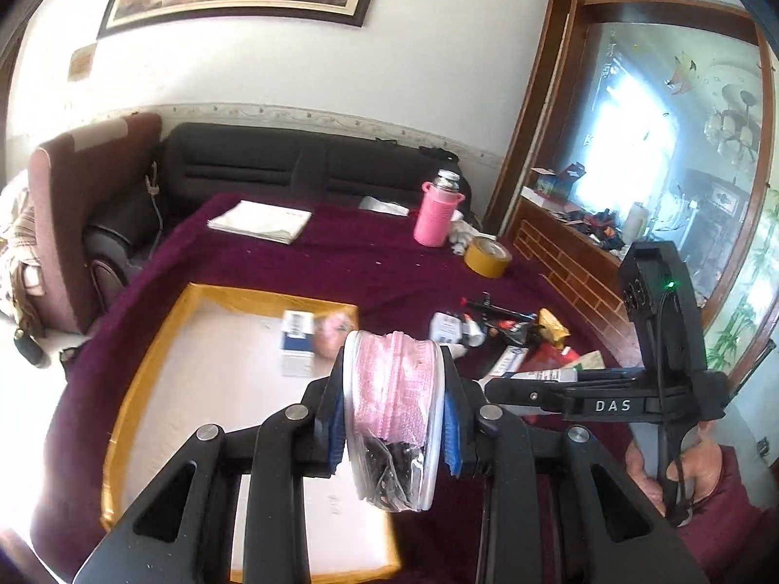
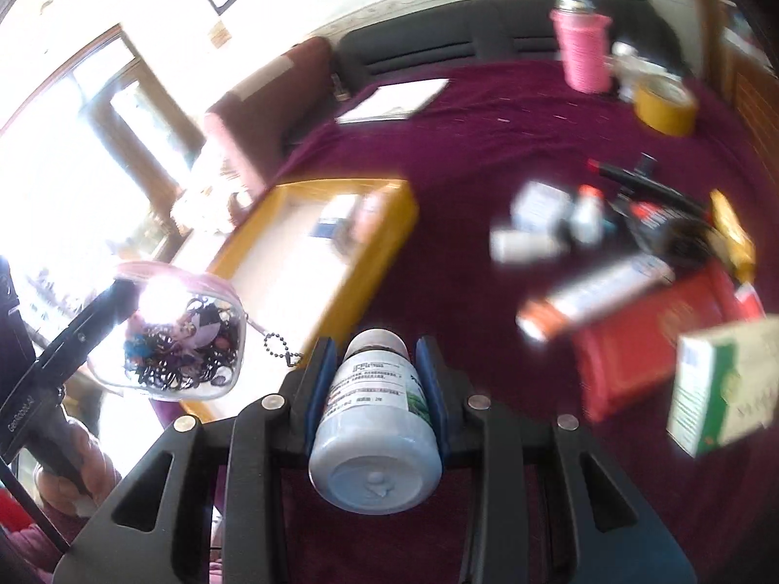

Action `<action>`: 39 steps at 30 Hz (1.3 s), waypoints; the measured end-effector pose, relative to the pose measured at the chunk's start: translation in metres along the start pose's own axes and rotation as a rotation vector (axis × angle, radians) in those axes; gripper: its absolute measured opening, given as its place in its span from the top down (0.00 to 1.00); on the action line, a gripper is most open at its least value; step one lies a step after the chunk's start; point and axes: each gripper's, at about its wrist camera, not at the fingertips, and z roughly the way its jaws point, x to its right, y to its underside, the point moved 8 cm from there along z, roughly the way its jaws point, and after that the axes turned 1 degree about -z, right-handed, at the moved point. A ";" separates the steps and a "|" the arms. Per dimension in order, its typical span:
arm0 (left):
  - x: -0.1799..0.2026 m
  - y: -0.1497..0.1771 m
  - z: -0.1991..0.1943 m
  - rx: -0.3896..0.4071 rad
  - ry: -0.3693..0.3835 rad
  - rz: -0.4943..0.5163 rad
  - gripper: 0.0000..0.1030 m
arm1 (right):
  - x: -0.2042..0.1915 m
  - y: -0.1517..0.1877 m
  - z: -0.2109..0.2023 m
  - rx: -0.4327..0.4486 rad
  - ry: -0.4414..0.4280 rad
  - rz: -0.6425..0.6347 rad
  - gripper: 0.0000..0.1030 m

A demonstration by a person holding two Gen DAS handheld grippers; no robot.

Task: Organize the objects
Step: 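Carry the bottle into the tray and open right while left carries the pouch over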

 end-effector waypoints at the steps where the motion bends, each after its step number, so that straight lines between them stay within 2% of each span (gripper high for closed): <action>1: -0.014 -0.005 0.000 -0.001 -0.032 0.004 0.74 | -0.012 -0.009 0.009 -0.009 -0.026 -0.014 0.69; 3: -0.039 -0.011 0.008 -0.022 -0.076 0.004 0.74 | -0.032 -0.025 0.027 -0.028 -0.067 -0.026 0.69; 6: -0.080 -0.014 0.037 -0.099 -0.117 -0.029 0.74 | -0.053 -0.053 0.072 -0.082 -0.134 0.012 0.69; 9: -0.115 -0.015 0.070 -0.141 -0.163 -0.060 0.74 | -0.061 -0.073 0.115 -0.118 -0.135 0.069 0.69; 14: -0.152 -0.013 0.119 -0.200 -0.149 -0.136 0.74 | -0.059 -0.100 0.167 -0.135 -0.117 0.162 0.69; 19: -0.173 -0.008 0.148 -0.252 -0.113 -0.193 0.74 | -0.050 -0.112 0.202 -0.160 -0.069 0.217 0.69; 24: -0.183 -0.006 0.163 -0.254 -0.108 -0.265 0.74 | -0.045 -0.123 0.216 -0.130 -0.012 0.230 0.69; 26: -0.187 -0.002 0.171 -0.269 -0.104 -0.285 0.71 | -0.045 -0.125 0.220 -0.125 0.032 0.209 0.67; 27: -0.189 0.001 0.175 -0.288 -0.109 -0.287 0.66 | -0.045 -0.126 0.223 -0.124 0.041 0.202 0.67; 31: -0.188 0.003 0.184 -0.318 -0.125 -0.284 0.56 | -0.044 -0.127 0.221 -0.117 0.044 0.204 0.65; 36: -0.183 -0.010 0.177 -0.281 -0.141 -0.264 0.53 | -0.040 -0.132 0.204 -0.079 0.023 0.225 0.55; 39: -0.186 -0.020 0.170 -0.247 -0.138 -0.280 0.45 | -0.041 -0.125 0.192 -0.093 -0.001 0.216 0.55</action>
